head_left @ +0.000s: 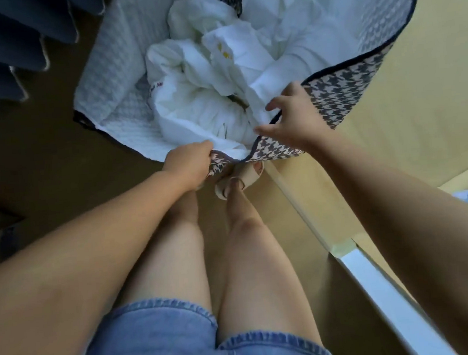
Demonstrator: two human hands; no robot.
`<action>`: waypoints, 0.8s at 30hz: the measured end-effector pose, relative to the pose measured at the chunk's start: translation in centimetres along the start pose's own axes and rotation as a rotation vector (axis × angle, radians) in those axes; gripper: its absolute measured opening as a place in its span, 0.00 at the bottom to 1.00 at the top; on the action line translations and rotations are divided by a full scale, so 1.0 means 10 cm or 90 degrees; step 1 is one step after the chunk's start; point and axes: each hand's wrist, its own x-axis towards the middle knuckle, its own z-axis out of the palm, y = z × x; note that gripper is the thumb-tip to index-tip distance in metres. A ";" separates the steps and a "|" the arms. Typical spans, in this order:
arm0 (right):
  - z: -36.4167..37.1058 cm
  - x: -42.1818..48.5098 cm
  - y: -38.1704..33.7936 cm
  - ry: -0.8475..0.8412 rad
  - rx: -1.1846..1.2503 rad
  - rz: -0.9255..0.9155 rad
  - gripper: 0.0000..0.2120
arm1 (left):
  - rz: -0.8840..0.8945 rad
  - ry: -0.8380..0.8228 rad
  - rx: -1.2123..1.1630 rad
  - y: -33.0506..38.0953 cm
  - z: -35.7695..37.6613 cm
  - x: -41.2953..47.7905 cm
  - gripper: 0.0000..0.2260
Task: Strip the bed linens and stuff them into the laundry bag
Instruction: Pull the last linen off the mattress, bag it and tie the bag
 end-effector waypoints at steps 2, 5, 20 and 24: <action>-0.02 0.03 -0.01 -0.088 -0.068 -0.020 0.31 | -0.004 0.027 -0.021 0.12 -0.01 0.06 0.11; -0.06 -0.03 0.00 -0.145 -0.144 -0.054 0.30 | -0.013 -0.005 -0.093 0.22 -0.04 0.07 0.16; -0.44 -0.73 -0.61 0.008 0.257 0.063 0.18 | 0.051 -0.030 0.005 0.06 -1.35 -0.93 0.17; 0.03 -0.76 -0.86 -0.154 0.165 0.075 0.19 | 0.004 -0.086 0.025 -0.17 -1.15 -0.59 0.13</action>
